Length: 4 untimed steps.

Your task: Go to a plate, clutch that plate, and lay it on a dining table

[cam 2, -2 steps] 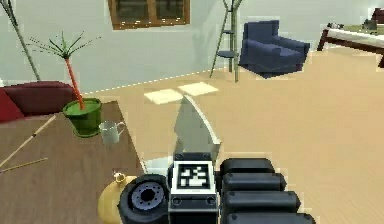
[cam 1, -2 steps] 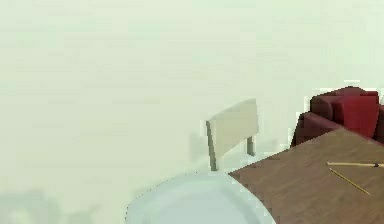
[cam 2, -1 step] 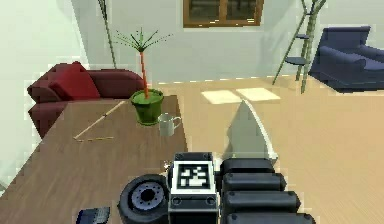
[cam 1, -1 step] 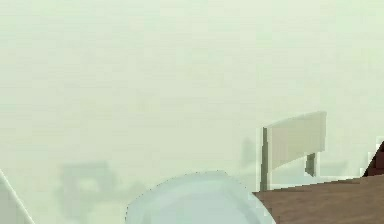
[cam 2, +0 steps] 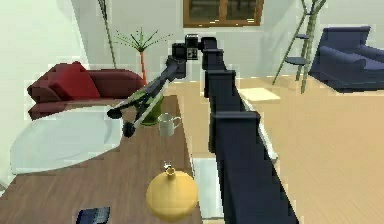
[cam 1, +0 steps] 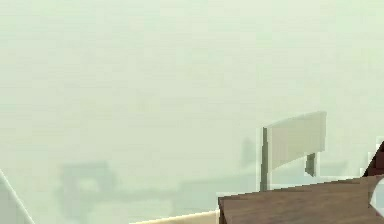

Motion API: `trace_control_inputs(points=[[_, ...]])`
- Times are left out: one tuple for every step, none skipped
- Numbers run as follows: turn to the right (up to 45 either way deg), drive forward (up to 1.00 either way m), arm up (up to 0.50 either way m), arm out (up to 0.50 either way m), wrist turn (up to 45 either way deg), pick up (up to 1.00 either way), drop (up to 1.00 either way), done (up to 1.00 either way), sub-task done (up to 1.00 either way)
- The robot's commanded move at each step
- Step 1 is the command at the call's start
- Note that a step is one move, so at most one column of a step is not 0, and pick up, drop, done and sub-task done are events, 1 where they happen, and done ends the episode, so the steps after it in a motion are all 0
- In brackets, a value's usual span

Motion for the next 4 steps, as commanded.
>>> trace_control_inputs(points=[[0.0, 0.00, 0.00, 0.00, 39.0, 0.00, 0.00, 0.00, 0.00], [0.0, 0.00, -0.04, 0.00, 0.0, 0.00, 0.00, 0.00, 0.00], [0.0, 0.00, -0.32, 0.00, 0.0, 0.00, 0.00, 0.00, 0.00], [0.0, 0.00, 0.00, 0.00, 0.0, 0.00, 1.00, 0.00, 0.00]])
